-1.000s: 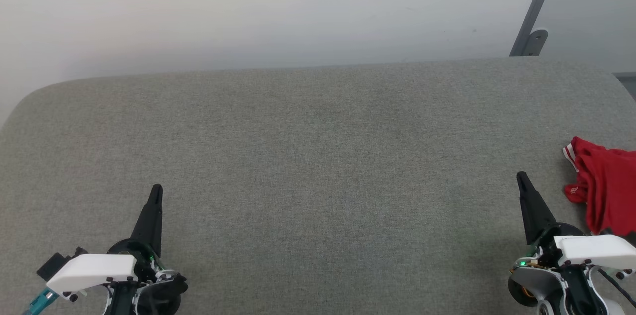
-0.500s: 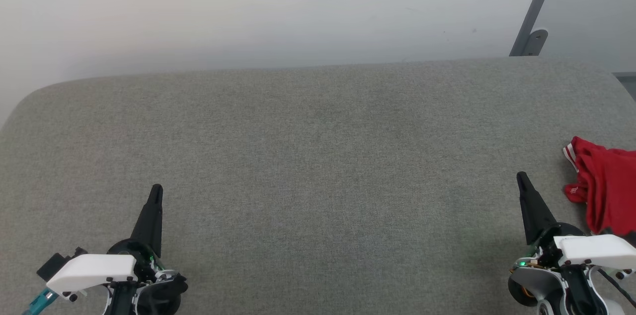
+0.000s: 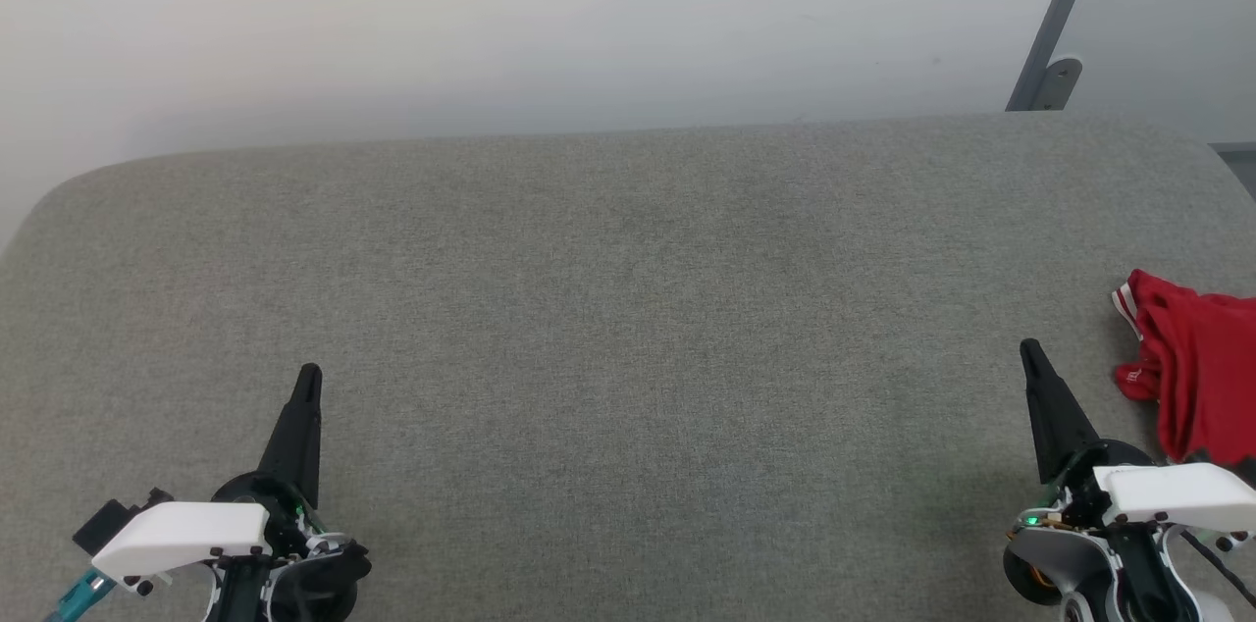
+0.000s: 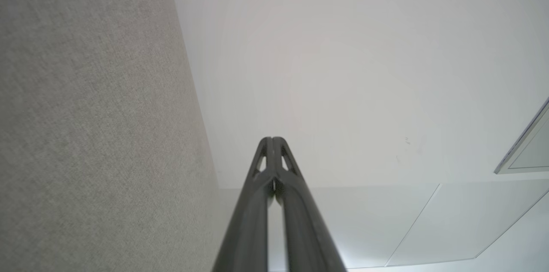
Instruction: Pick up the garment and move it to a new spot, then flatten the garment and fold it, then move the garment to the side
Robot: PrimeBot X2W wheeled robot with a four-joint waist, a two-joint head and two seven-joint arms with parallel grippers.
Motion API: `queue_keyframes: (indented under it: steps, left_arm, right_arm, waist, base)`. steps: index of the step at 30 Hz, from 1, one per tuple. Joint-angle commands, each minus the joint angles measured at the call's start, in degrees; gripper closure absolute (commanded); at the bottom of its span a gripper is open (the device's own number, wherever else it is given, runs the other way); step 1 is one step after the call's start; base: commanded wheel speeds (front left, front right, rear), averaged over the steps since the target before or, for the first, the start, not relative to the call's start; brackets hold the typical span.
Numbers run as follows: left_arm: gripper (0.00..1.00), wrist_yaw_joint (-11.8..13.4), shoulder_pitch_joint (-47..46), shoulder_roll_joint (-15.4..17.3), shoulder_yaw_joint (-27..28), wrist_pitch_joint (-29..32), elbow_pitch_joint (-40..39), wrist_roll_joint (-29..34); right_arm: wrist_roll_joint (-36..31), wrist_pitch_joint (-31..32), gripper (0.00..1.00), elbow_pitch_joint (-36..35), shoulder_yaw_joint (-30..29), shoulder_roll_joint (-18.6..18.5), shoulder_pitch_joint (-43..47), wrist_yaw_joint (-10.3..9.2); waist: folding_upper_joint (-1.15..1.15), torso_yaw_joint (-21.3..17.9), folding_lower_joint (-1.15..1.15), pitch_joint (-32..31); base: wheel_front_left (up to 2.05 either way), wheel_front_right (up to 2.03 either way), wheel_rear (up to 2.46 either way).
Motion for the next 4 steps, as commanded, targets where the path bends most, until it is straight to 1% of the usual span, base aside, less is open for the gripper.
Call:
queue_keyframes:
  steps: [1,4]
  left_arm:
    - [1.00,0.1,-0.7,-0.1,0.3,0.2,0.0,0.3]
    - [1.00,0.1,-0.7,-0.1,0.3,0.2,0.0,0.3]
  right_arm:
    - [0.2,0.1,1.00,0.0,0.0,0.1,-0.3,0.00]
    - [0.2,0.1,1.00,0.0,0.0,0.1,-0.3,0.00]
  waist:
    - [0.00,0.0,0.00,0.0]
    - [0.00,0.0,0.00,0.0]
  base:
    - [0.00,0.00,0.00]
    - [0.00,0.00,0.00]
